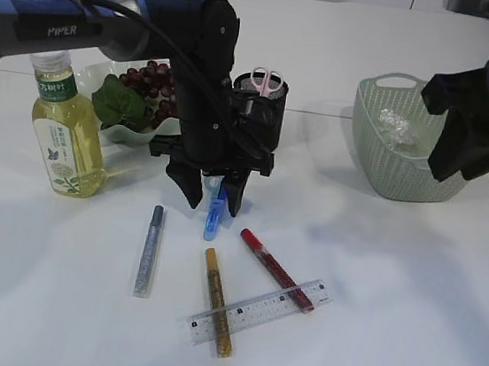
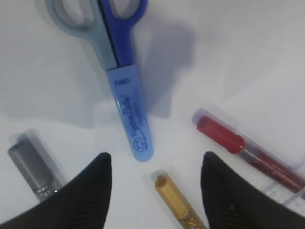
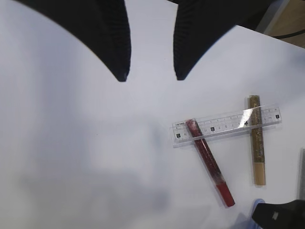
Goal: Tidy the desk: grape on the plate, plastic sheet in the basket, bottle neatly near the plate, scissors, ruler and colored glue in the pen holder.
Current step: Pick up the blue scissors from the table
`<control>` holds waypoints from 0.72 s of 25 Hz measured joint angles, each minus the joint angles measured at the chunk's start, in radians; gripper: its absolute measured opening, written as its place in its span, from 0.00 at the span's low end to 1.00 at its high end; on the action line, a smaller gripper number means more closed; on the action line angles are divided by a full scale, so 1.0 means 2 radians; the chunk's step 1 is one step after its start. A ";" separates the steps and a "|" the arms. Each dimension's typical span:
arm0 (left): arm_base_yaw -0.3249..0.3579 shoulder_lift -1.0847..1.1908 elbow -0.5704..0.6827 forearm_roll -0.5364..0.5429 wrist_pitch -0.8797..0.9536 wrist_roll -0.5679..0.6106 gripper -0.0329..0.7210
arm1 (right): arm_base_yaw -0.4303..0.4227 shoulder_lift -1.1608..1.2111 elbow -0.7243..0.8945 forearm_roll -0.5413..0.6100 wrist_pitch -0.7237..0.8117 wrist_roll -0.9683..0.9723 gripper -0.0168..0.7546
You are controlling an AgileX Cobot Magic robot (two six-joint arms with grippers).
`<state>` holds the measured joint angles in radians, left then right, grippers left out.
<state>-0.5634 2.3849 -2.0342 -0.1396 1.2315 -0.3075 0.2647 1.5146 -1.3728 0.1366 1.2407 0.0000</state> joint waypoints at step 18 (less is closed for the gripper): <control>0.022 0.027 0.000 -0.014 -0.005 -0.001 0.62 | 0.000 0.000 0.000 0.000 0.000 0.000 0.36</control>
<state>-0.5188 2.4381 -2.0342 -0.1670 1.2213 -0.3096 0.2647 1.5146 -1.3728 0.1366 1.2407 0.0000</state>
